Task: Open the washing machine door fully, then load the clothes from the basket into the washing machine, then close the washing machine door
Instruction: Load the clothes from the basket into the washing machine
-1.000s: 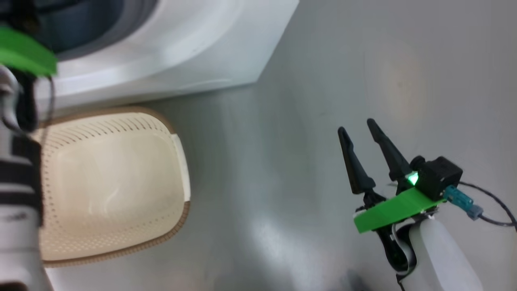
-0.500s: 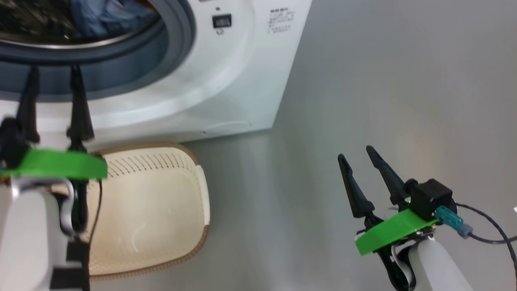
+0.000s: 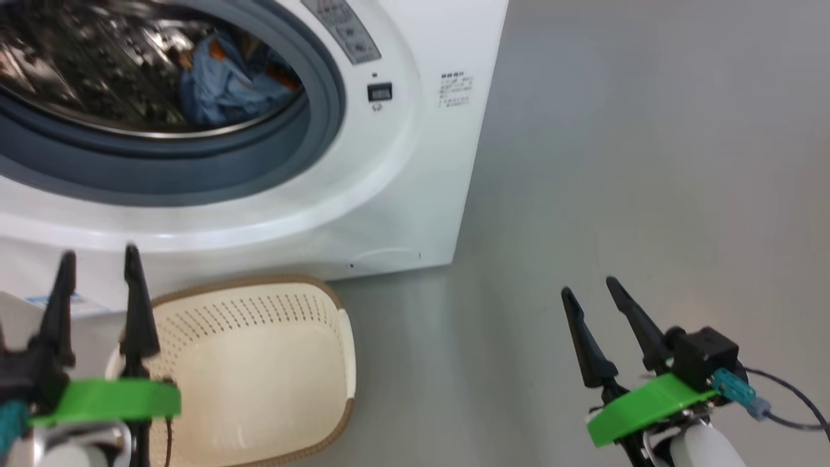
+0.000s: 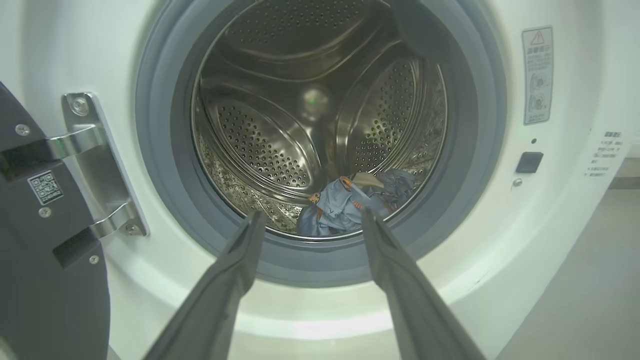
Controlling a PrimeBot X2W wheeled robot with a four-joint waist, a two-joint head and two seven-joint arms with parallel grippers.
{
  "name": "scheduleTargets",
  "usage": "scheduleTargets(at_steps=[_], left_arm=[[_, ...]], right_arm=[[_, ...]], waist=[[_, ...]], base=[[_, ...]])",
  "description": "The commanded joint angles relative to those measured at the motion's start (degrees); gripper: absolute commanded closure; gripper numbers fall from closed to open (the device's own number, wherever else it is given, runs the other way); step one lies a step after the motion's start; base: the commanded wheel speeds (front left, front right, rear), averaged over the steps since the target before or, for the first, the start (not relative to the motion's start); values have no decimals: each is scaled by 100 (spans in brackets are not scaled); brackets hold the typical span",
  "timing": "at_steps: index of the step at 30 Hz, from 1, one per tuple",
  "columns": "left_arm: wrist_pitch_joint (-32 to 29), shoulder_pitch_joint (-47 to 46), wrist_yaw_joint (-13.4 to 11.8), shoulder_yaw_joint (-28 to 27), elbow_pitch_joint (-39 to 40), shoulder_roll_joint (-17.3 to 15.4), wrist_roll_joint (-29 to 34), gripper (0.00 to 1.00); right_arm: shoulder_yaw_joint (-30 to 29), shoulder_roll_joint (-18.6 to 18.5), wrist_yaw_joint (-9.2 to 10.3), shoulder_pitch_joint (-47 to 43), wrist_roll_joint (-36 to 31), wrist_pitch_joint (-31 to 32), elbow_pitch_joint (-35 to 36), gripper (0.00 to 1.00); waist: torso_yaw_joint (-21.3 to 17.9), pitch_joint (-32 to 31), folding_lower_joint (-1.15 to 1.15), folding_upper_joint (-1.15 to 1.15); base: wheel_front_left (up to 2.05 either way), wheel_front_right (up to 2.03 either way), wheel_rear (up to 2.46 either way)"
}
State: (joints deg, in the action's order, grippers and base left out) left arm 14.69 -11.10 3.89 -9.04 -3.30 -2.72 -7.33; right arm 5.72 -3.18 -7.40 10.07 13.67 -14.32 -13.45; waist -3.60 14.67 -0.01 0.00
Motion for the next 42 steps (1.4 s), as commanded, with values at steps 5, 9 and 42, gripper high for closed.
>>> scheduleTargets(at_steps=[5, 9, 42], left_arm=[[30, 603, 46, -288, 405, -69, 64, 0], [30, 962, 41, -308, 505, -44, 64, 0], [30, 2226, -564, 52, 725, -16, -358, 0]], right_arm=[[69, 29, -9, -253, -143, -68, 171, 0], [90, 29, -9, -356, -180, -68, 169, 0], [-34, 30, -9, -681, -422, -68, 281, 0]], waist=[[31, -563, 1, 0], [7, -791, 1, 0], [-8, -1424, 1, 0]], base=[[0, 0, 0], [0, 0, 0], [0, 0, 0]])
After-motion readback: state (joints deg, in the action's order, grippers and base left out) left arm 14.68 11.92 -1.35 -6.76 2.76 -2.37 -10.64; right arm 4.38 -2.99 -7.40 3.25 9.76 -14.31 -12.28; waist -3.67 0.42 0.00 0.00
